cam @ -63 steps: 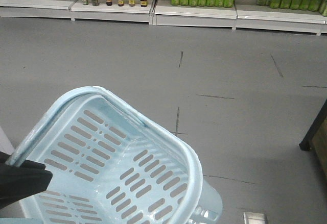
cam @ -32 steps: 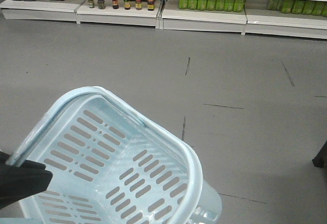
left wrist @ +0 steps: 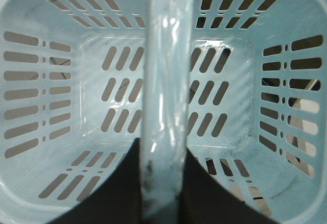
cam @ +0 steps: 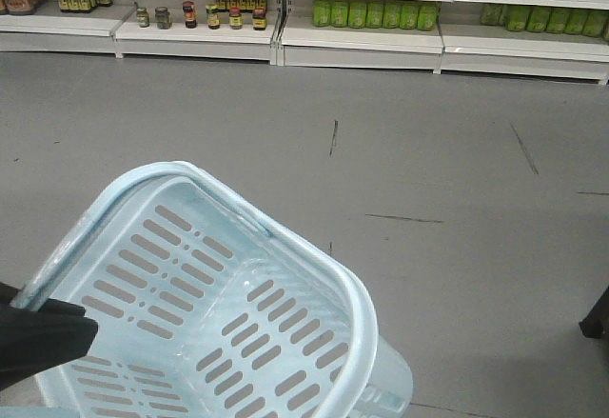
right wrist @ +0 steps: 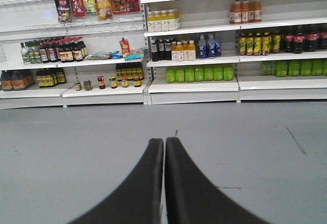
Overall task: Pick three apples into basket with both arms
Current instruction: 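Drive the base away from the table while holding the basket, then turn the base toward the apple and orange table, basket held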
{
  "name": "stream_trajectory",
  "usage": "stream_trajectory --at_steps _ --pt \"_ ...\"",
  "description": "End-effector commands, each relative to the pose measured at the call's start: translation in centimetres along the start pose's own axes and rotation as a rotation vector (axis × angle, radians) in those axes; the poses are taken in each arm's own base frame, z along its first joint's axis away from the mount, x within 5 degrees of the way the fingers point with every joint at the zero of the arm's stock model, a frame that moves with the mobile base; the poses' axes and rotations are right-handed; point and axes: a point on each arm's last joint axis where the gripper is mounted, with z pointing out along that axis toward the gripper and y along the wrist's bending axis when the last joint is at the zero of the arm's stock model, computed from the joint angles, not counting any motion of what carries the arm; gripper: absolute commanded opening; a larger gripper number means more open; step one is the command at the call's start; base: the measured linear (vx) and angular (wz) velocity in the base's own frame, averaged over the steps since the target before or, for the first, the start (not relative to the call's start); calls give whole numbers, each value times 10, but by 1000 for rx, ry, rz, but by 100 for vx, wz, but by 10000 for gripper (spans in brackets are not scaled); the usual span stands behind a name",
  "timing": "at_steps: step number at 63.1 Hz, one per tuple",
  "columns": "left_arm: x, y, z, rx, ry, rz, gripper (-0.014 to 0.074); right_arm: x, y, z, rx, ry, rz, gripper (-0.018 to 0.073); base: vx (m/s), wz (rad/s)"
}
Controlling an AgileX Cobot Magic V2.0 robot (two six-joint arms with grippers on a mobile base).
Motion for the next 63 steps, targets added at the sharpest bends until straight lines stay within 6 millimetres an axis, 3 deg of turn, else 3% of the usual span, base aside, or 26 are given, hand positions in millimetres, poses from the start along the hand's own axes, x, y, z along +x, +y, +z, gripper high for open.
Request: stream_trajectory --at_steps 1,35,63 --pt "-13 -4 -9 22 -119 -13 -6 -3 1 -1 -6 -75 -11 -4 26 -10" --pt "-13 -4 -9 22 -119 -13 -6 -3 1 -1 -6 -75 -11 -4 29 -15" --pt "-13 -4 -9 22 -118 -13 -6 -3 1 -1 -6 -75 -11 -4 30 -35"
